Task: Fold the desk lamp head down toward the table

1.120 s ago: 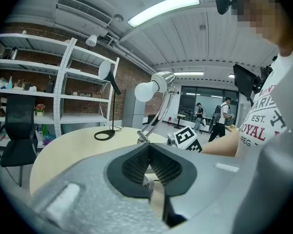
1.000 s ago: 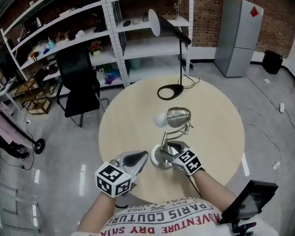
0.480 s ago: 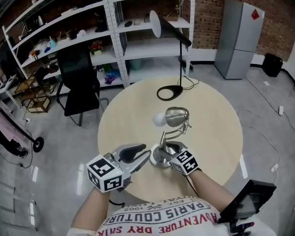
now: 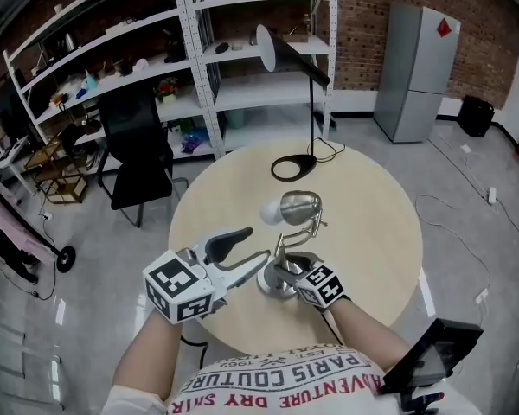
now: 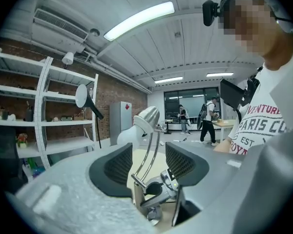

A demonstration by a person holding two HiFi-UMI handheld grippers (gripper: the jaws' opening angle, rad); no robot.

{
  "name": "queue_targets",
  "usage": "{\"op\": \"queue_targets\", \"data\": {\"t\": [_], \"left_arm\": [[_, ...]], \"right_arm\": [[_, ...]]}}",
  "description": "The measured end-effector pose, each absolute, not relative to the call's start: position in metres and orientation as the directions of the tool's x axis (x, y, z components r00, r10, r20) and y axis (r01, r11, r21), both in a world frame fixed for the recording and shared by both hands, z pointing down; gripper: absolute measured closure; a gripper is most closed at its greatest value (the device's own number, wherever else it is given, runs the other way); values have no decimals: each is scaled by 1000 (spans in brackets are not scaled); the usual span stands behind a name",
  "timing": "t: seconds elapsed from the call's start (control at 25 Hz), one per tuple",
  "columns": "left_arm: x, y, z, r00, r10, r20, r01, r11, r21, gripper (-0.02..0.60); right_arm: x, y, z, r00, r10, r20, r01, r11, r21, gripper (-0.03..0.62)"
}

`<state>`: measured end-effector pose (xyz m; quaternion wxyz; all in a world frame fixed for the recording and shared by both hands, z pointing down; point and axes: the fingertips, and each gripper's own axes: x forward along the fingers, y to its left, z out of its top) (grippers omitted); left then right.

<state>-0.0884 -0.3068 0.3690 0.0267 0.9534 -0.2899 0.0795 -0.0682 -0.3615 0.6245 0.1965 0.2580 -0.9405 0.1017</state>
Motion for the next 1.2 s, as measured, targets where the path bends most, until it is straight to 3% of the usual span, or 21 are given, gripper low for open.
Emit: {"op": "queue_targets", "data": {"t": [0.36,0.48,0.92,1.2], "left_arm": [[-63,-335,325,850,-503,157,-490,-864,-120,357],[-56,-342,322,859,-485,165,-467,-874,-137,319],[-31,-345,333,905,-360,228,-348,-933,-92,294],[-21,-351,334,909,-352,224,-342,-936,-86,296]], "right_arm": [[-67,-360,630,-790,-448,418,-519,852,-70,439],[-66,-360,629,-789,-454,414,-523,850,-64,439],[-68,-359,634,-799,-435,416,-507,858,-77,437],[-68,-358,634,-802,-429,416,-502,861,-78,437]]}}
